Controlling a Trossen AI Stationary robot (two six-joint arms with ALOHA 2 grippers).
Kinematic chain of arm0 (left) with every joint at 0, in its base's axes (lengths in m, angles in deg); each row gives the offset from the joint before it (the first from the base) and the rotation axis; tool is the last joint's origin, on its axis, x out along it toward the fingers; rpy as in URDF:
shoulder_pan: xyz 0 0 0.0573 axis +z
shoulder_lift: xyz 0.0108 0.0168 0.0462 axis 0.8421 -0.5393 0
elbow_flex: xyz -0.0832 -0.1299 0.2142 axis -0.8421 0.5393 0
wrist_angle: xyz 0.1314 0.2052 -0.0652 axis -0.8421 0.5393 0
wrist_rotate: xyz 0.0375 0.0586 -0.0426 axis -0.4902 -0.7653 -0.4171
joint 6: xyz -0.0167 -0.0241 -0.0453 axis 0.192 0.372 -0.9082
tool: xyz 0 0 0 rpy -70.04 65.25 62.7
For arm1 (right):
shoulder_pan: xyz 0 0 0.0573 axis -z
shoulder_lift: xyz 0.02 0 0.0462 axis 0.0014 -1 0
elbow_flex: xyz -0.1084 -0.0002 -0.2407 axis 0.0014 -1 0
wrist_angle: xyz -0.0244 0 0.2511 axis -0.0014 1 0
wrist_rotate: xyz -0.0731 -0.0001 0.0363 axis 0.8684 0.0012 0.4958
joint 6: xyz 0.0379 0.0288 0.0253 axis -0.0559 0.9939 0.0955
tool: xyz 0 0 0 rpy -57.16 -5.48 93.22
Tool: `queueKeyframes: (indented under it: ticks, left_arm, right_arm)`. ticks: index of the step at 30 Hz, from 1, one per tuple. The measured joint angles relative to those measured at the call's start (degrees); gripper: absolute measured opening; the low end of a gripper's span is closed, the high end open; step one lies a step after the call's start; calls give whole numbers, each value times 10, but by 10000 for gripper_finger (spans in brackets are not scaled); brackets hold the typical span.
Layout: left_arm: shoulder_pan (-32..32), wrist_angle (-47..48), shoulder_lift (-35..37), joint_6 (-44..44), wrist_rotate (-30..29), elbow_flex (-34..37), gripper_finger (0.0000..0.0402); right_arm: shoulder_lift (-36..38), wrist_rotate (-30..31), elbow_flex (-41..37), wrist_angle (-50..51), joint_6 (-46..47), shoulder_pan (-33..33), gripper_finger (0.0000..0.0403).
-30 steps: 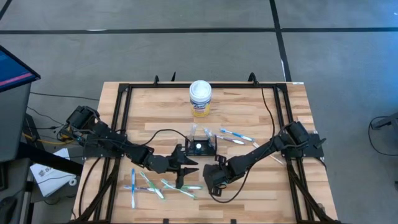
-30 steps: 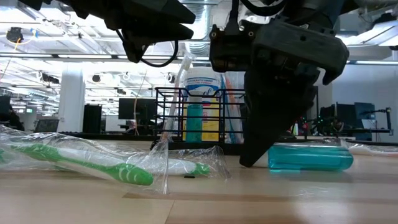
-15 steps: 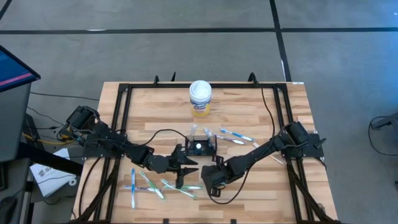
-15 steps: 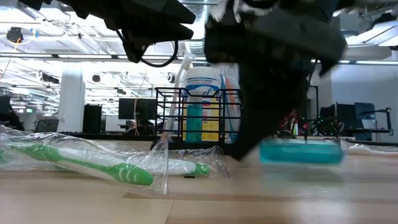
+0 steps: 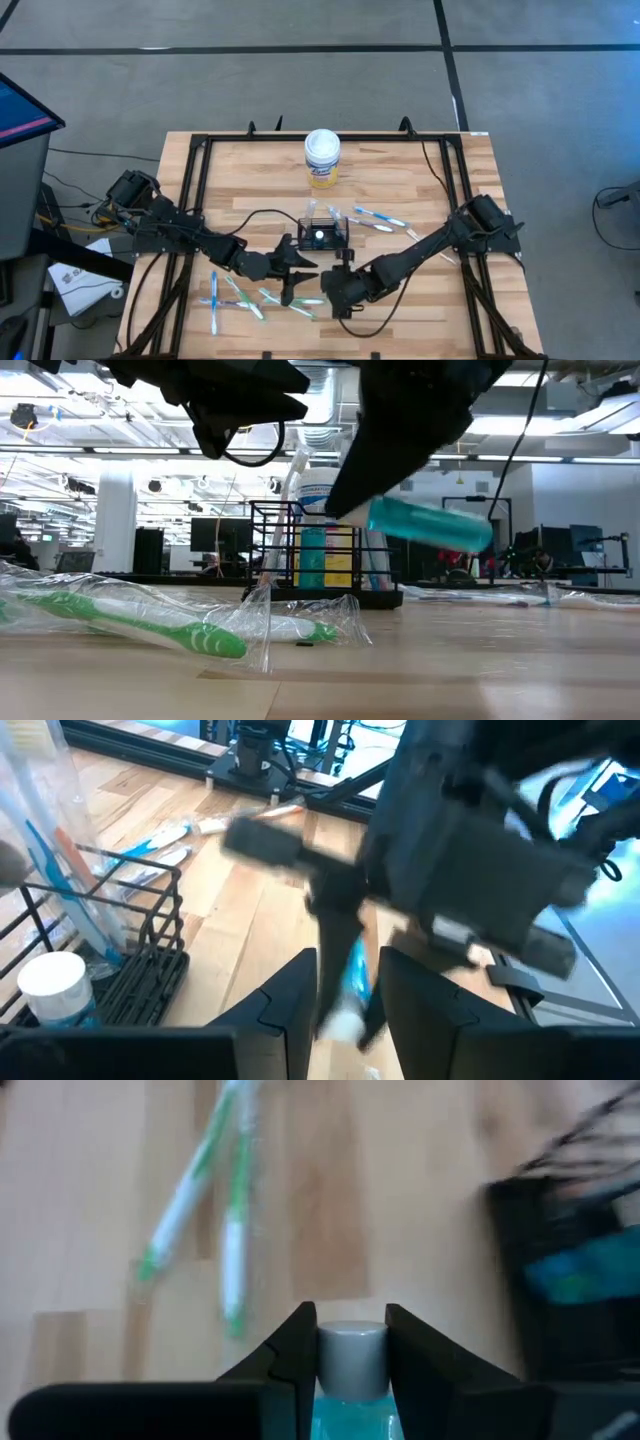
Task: Pick & Place toothbrushing station
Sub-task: Put the blue mouthwash into the mesh organizer
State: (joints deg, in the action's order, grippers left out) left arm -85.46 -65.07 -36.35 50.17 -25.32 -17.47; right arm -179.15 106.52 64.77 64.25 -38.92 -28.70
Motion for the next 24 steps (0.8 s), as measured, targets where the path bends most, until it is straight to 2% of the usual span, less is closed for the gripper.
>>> queueKeyframes:
  ticks: [8,18,24]
  left_arm:
    - [0,-1,0,0,-3,0,106]
    - [0,-1,0,0,-3,0,106]
    - [0,-1,0,0,-3,0,106]
  right_arm:
    - [58,130,-8,10,0,-24,85]
    - [102,220,-58,-50,6,-22,85]
    - [126,239,-92,-100,-4,-15,85]
